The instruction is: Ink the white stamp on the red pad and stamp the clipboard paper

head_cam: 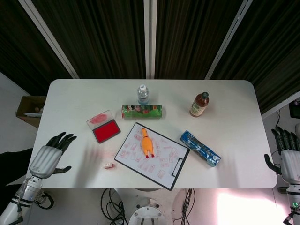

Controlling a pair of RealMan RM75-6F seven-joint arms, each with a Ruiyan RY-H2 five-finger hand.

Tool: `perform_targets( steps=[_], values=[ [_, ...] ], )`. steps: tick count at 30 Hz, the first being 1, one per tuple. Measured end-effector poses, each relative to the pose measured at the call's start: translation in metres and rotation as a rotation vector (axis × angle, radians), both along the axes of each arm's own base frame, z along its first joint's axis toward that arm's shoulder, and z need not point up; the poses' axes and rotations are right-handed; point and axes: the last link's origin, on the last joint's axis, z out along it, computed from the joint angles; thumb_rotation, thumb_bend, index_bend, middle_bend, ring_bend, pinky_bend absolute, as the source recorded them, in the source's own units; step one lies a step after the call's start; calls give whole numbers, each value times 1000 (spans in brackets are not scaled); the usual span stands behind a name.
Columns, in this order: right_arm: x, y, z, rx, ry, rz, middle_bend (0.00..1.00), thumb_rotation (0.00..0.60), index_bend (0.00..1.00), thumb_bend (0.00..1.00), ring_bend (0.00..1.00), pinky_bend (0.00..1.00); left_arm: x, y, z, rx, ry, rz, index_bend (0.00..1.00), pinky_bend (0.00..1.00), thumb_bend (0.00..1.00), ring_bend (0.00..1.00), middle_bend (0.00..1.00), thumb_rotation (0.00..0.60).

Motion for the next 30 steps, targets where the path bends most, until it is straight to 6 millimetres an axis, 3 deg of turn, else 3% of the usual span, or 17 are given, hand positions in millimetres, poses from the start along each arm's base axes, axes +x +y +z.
perform_targets(
  steps=[11,19,22,27,30],
  values=[
    [-1,2,1,-3,-1,-12,0,600,0,288,0,0,23,0,-55,-142,-47,-52,111,166,68,47,111,521],
    [-6,6,3,-10,-8,-29,0,600,0,289,0,0,41,8,-98,-217,-81,-77,111,166,68,47,111,509],
    [-8,7,5,-16,-10,-35,0,600,0,290,0,0,45,14,-110,-228,-88,-80,111,166,69,47,111,511],
    [-12,9,10,-31,-15,-47,0,600,0,291,0,0,45,26,-128,-223,-57,-75,111,166,69,47,111,600],
    [-13,10,10,-30,-21,-53,0,600,0,294,0,0,45,29,-134,-223,-49,-68,111,166,69,47,111,600]
  ],
)
